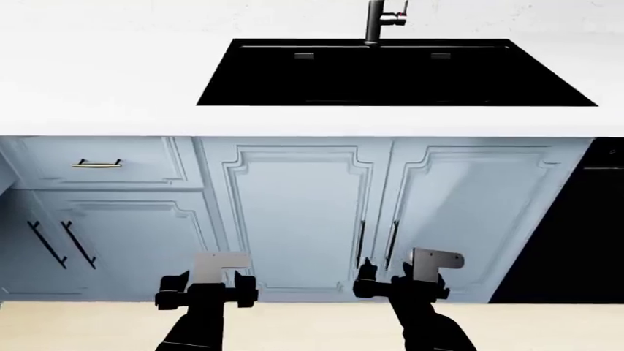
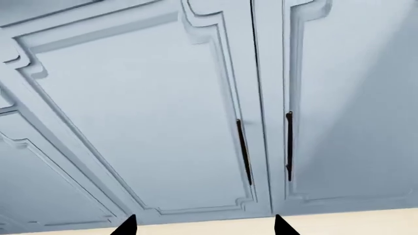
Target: Pick and place the shaker into the drawer. Then close the cabinet.
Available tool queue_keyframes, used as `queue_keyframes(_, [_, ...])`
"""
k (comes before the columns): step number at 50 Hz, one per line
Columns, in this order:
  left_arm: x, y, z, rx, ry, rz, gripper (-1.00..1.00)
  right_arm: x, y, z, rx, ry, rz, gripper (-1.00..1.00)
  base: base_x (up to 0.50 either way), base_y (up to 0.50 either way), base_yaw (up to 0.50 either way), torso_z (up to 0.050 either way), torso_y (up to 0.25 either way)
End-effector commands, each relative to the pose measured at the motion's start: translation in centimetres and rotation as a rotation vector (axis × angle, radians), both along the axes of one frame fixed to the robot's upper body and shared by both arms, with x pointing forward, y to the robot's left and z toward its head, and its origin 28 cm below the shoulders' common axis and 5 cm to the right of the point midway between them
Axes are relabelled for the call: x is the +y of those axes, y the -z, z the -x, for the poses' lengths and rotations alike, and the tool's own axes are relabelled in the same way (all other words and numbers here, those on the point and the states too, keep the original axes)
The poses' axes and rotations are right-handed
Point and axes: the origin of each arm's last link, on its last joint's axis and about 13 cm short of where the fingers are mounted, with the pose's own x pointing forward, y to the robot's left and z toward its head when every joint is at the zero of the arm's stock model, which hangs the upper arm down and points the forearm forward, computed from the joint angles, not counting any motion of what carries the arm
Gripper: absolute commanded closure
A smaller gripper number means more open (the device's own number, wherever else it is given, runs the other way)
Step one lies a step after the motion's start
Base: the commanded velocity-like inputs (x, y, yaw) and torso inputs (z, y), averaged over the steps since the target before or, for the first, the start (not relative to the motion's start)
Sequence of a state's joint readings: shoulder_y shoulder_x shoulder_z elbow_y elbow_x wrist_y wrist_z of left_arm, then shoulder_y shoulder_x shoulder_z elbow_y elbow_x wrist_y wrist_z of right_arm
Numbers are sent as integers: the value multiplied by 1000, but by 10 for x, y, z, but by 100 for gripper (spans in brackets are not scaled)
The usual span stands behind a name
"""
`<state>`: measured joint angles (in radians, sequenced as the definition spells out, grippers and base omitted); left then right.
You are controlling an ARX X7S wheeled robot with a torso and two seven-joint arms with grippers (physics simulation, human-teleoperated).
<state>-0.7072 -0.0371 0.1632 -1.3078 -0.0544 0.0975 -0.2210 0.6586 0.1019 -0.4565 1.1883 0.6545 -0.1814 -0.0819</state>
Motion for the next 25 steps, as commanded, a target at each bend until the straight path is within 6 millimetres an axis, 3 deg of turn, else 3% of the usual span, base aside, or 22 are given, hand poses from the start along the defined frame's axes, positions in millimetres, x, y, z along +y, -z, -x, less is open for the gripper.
queue_keyframes(1, [0, 0, 0, -1, 5, -2, -100, 0, 0, 0, 2, 2, -8, -100, 77, -500, 0, 0, 0])
queue_keyframes(25, [0, 0, 0, 3, 13, -6, -100, -1, 1, -1, 0, 7, -24, -100, 12, -500, 0, 0, 0])
